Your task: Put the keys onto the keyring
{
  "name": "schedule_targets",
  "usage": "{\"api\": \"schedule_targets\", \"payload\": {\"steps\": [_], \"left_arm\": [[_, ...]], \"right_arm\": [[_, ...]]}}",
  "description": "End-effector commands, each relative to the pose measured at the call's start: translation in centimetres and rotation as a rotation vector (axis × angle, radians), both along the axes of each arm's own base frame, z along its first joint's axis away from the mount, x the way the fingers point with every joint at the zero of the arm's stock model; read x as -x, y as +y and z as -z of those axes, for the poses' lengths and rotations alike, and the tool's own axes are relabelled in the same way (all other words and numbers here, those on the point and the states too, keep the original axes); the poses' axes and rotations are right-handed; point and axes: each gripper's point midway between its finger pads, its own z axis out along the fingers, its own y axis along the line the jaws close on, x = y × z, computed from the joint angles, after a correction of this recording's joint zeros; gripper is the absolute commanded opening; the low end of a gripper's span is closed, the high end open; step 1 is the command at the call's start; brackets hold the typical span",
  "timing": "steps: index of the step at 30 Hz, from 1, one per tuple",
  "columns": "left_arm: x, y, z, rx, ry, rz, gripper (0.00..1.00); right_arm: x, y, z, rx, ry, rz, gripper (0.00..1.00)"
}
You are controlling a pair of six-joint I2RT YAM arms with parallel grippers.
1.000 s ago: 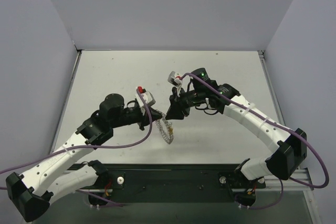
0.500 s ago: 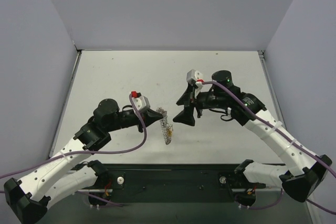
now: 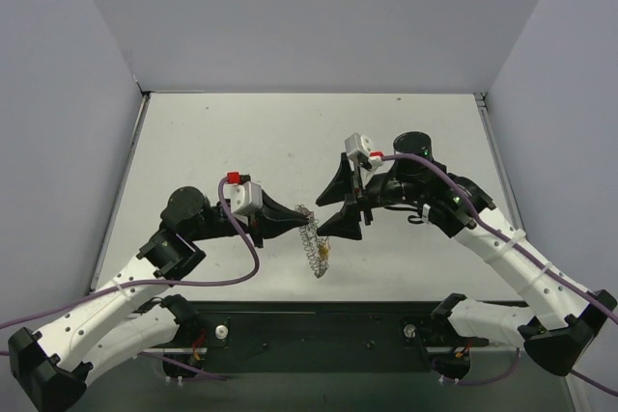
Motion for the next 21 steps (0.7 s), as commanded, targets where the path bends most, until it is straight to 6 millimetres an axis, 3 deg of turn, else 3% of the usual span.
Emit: {"api": "schedule_targets", "payload": {"steps": [1, 6, 21], "left_arm": [[1.76, -0.02, -3.73, 0.113, -0.093, 0.080, 0.00], [1.63, 0.00, -4.06, 0.124, -0.097, 0.074, 0.00], [1.33, -0.20, -4.21, 0.129, -0.093, 0.067, 0.00]], "right_arm": [[0.90, 0.73, -2.64, -0.085, -0.059, -0.089, 0.64], [0.96, 0.97, -2.55, -0.087, -0.032, -0.096, 0.58], [0.99, 1.62, -2.79, -0.104, 0.019, -0.106, 0.07]]}}
